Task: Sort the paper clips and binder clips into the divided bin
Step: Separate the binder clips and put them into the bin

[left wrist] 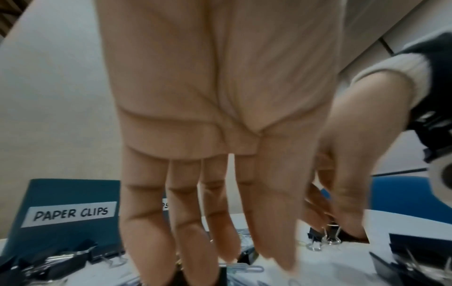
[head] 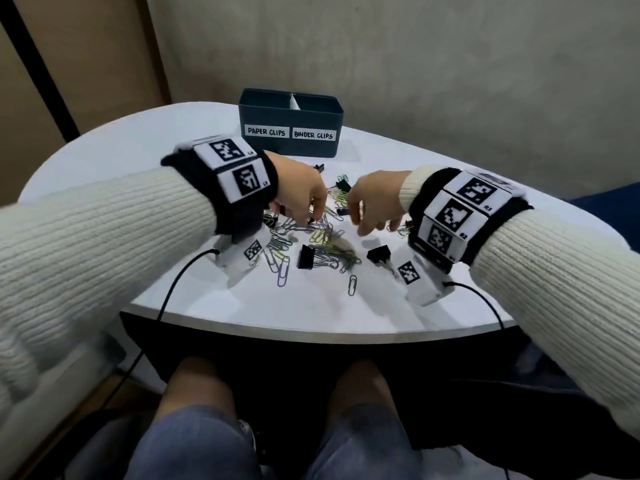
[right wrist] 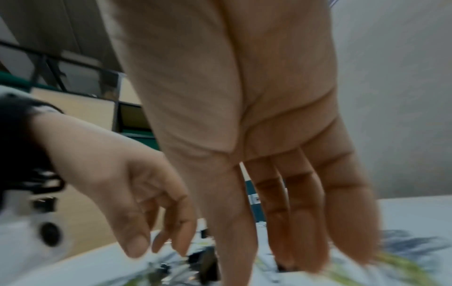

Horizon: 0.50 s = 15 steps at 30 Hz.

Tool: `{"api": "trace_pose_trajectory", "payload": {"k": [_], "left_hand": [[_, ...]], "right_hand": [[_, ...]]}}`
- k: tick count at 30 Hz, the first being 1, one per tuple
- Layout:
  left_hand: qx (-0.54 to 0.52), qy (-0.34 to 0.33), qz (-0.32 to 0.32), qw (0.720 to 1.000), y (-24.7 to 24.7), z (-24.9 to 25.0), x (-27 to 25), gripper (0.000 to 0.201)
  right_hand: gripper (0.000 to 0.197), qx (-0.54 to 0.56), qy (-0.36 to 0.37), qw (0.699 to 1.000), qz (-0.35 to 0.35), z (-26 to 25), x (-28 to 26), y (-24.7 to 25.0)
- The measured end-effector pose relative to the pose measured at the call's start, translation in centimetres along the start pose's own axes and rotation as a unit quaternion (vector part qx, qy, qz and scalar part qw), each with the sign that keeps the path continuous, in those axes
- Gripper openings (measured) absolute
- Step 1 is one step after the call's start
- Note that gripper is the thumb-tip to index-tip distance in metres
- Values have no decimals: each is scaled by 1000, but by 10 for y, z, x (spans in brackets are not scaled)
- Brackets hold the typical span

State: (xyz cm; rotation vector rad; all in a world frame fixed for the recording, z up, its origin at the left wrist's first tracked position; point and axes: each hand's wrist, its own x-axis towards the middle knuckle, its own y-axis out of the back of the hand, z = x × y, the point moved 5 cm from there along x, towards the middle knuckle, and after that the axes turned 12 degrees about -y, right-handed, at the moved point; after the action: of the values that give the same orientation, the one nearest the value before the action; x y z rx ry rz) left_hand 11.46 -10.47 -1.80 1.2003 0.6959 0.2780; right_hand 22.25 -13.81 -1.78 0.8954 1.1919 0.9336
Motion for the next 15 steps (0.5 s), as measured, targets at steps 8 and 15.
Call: {"api": "trace_pose_trajectory", "payload": {"k": [8,15], "left_hand": [[2,3,-76,997,-40,1,-10,52],[11,-17,65,998,-6,17,3,32]], "right_hand": [[11,20,42,988,-148,-37,-4,-25],[30,213,4,968,-130,6,0,-12]]}}
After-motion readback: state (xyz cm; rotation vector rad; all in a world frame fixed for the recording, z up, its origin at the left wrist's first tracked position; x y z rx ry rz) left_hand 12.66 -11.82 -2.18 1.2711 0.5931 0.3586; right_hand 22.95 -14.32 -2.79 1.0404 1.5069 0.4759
